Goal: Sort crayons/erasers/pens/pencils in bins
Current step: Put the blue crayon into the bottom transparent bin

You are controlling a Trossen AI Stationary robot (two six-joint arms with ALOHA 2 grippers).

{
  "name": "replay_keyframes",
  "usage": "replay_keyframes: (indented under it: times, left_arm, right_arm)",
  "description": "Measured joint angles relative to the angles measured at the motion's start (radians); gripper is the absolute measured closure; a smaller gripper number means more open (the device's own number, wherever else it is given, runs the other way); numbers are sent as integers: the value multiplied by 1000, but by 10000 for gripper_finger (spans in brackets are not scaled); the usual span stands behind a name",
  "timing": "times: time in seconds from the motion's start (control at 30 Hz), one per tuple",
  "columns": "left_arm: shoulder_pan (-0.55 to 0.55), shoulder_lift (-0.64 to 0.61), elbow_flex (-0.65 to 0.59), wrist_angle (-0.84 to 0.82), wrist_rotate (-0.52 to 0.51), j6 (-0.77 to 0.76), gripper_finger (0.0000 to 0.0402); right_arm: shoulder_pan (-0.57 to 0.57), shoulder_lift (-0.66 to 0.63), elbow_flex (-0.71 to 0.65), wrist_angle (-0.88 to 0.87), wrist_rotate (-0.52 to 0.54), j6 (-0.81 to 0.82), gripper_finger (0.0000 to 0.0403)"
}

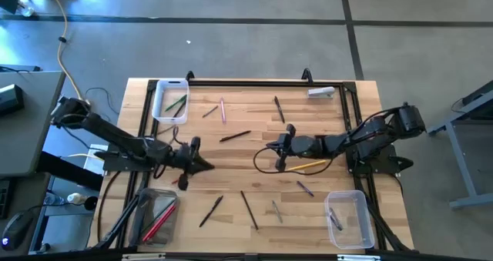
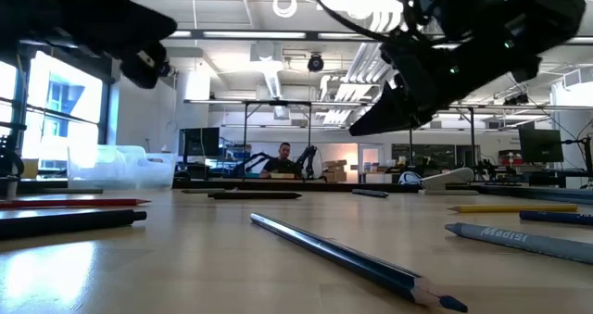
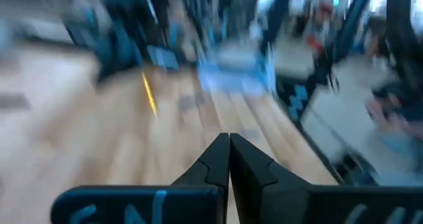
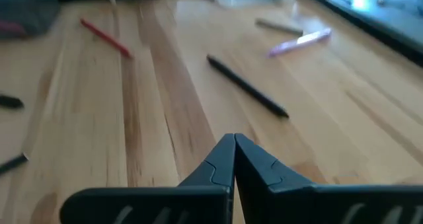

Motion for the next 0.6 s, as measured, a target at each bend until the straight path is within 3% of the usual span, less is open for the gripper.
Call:
replay_keyframes:
  times: [0.1,0.23,0.43,0.6]
  left_arm:
    - [74,52,-55,204,17,64,401]
    - [147,102,-73,335,17,140,401]
    - [238,128,-70,353,30,201,401]
    - [289,133,-70,353,104,156,401]
  right_arm:
    - [14,0,114,-242,0,9,403]
    - [57,0,276,-612,-12,110,403]
    - [171,0,439,-1033,-50,400,403]
    - [283,0,460,-1171,-118,700,392]
